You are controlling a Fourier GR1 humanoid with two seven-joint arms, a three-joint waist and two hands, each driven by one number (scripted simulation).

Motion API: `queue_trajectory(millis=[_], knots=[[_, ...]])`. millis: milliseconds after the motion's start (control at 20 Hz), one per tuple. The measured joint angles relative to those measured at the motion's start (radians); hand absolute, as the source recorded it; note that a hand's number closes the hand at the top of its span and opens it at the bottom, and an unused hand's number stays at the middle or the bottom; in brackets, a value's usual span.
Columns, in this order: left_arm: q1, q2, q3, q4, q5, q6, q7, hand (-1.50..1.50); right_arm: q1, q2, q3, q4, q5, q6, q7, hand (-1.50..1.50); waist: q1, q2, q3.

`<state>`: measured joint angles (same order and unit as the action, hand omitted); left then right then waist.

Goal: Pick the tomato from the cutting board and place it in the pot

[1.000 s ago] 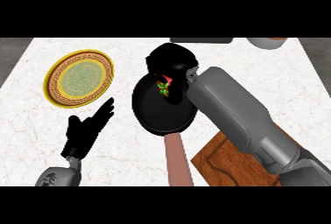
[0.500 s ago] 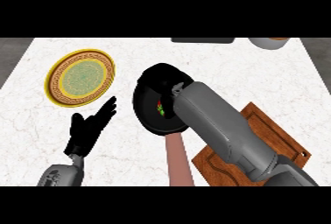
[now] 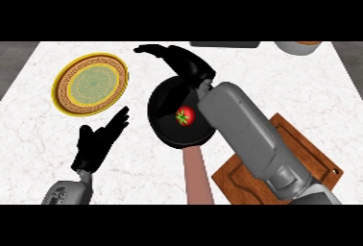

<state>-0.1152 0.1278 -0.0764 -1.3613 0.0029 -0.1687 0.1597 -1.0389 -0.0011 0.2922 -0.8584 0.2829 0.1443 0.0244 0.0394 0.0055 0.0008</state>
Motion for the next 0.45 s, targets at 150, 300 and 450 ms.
queue_trajectory(millis=[150, 300, 450], knots=[[0.004, 0.002, 0.010, -0.003, 0.003, 0.004, 0.001, 0.00, -0.003, 0.001, -0.092, 0.000, -0.065, -0.061, -0.001, -1.50, -0.012, -0.001, 0.000], [0.004, -0.006, 0.005, -0.007, -0.007, 0.016, 0.001, 0.00, -0.023, -0.010, -0.175, 0.026, -0.114, -0.095, -0.026, -1.50, -0.017, -0.001, 0.000], [0.013, -0.009, 0.005, -0.006, -0.008, 0.015, -0.008, 0.00, -0.042, -0.047, -0.261, 0.073, -0.170, -0.079, -0.083, -1.50, -0.017, 0.001, 0.000]])
